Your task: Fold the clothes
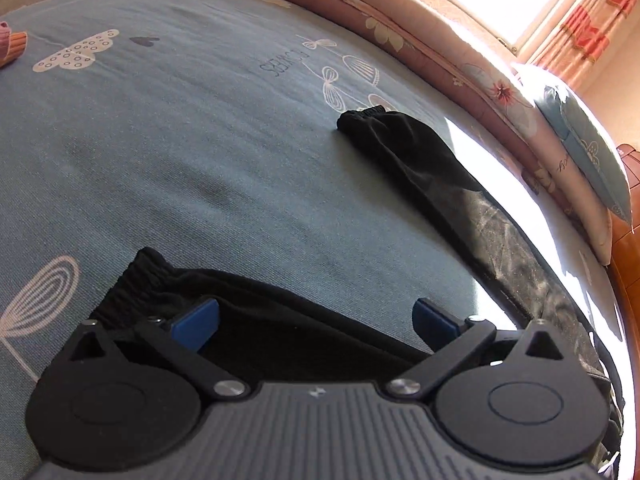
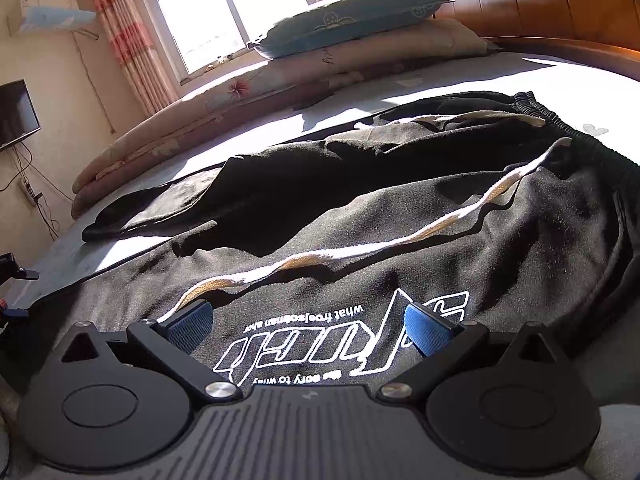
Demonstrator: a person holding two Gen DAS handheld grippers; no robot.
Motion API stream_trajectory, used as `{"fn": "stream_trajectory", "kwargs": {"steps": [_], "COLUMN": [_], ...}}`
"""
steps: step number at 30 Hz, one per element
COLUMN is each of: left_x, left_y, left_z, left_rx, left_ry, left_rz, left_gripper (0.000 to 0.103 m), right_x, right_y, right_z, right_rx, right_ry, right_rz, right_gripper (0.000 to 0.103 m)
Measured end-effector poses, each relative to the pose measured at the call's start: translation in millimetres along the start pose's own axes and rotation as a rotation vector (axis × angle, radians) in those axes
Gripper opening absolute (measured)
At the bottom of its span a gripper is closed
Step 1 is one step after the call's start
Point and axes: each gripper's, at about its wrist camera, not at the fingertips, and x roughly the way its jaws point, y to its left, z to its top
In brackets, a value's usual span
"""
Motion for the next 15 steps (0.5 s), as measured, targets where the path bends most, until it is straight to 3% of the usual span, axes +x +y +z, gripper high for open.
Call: {"fn": "stream_trajectory", "kwargs": {"steps": [5,10,12,15], "left_x": [-20.8,-21.1,-29.6,-46.7], "left_y": [9.7,27.9,25.4,8.4], "left_z": [-8.8,-17.5,-16.9,-19.9], "left_rx": [-0.012,-0.043,-0.065,-0.025], "left_ry": [0.021,0.059,0.062,0.063], "left_rz": [-0.015,0.074,0.097,0.067], "left_gripper": [0.102,0.102,0.102,0.102], "right_x": [-0.1,-0.5,-1.2,-1.8], "right_y": [-0.8,-1.5,-3.0,-4.5], "right_z": [0.2,0.6,0.6,0.5], "right_rx": [0.004,0.012,0.019,0.028], "right_ry": [-0.002,-0.002,-0.004,-0.006], "right_rz": [0.003,0.006,0.013,0.019], "right_gripper": [0.103,0.103,0.103,0.103]}}
